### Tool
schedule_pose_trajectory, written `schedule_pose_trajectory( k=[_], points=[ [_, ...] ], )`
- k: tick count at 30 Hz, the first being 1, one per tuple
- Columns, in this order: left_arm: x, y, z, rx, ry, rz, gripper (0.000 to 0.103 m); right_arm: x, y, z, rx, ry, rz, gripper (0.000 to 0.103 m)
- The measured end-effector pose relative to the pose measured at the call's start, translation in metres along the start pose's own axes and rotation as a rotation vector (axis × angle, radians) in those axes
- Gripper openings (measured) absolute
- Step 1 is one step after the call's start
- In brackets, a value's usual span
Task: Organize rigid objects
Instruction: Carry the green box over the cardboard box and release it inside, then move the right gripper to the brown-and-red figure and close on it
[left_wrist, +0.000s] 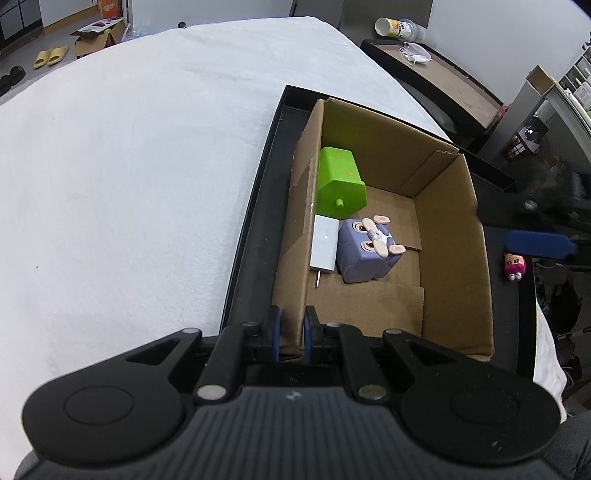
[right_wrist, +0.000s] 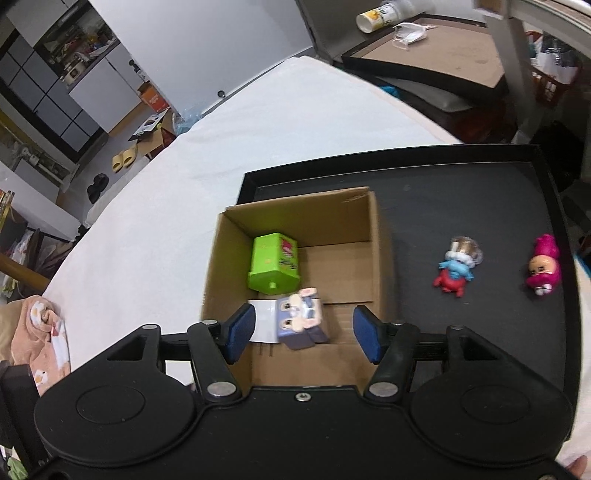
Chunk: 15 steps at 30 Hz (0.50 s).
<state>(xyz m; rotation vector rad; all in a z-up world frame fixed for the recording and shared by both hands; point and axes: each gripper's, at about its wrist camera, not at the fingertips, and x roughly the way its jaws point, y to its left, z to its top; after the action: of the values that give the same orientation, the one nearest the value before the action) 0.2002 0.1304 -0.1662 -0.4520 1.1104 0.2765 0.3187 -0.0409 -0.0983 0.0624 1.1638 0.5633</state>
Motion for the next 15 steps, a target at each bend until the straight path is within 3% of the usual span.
schedule_pose_trajectory(
  k=[15],
  points=[
    [0.0,-0.003,-0.001,-0.009,-0.003,0.021,0.011,-0.019,-0.061,-0.012,0.07,0.002,-0.039,0.06]
  ],
)
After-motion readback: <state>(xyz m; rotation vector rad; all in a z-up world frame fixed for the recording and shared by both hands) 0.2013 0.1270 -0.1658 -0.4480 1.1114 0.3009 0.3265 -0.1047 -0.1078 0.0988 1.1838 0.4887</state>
